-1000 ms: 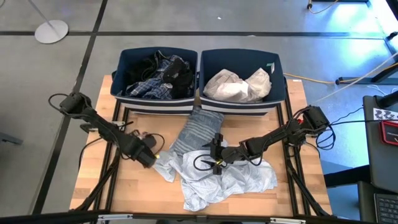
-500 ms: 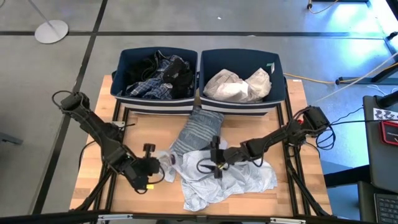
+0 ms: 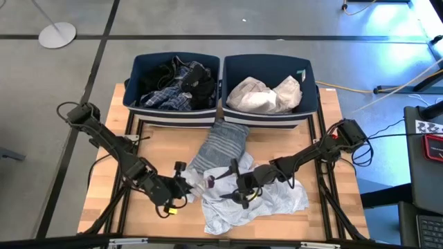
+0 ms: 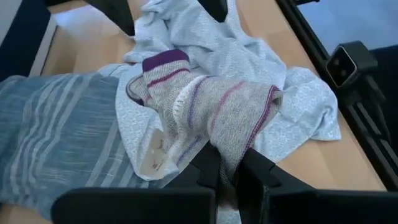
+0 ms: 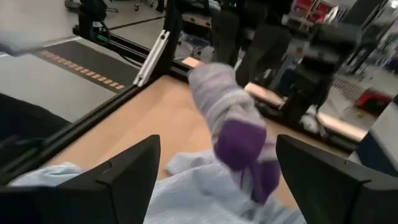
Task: Sort clothes
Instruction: Put the gray socks into the right blue laundry bin
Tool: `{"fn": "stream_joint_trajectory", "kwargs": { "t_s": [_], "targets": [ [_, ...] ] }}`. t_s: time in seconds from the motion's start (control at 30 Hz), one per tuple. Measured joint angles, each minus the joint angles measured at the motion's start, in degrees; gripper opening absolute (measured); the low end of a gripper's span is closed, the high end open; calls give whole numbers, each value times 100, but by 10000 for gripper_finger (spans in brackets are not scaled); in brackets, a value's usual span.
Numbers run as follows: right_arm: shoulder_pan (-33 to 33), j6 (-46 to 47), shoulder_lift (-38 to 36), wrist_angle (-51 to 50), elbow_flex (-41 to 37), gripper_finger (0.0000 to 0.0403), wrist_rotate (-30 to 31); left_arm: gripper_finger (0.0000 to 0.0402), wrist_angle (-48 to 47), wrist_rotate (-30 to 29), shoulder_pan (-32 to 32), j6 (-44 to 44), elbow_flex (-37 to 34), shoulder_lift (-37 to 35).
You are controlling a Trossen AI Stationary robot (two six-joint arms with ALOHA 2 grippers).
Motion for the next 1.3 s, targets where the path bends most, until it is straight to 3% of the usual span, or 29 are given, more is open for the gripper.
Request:
{"fn": "stream_joint_trajectory", "kwargs": {
  "t_s": [0.37,0.6,0.97,1.1,1.3],
  "targets": [
    [-115,-889,719,-195,877,321,158,23,410,86,247,326,-2,-2],
    [-244,-558,1119,-910,1384,321,1143,25,592,193,243,522,-2,-2],
    [-142,-400,1157,-762,1546,317,467,26,579,199,239,523,-2,-2],
    [-151,-396,1157,-750,1546,285,324,26,568,194,243,551,-2,-2],
    [-149,-396,1157,-744,1546,197,237,27,568,190,242,496,-2,-2]
  ]
}}
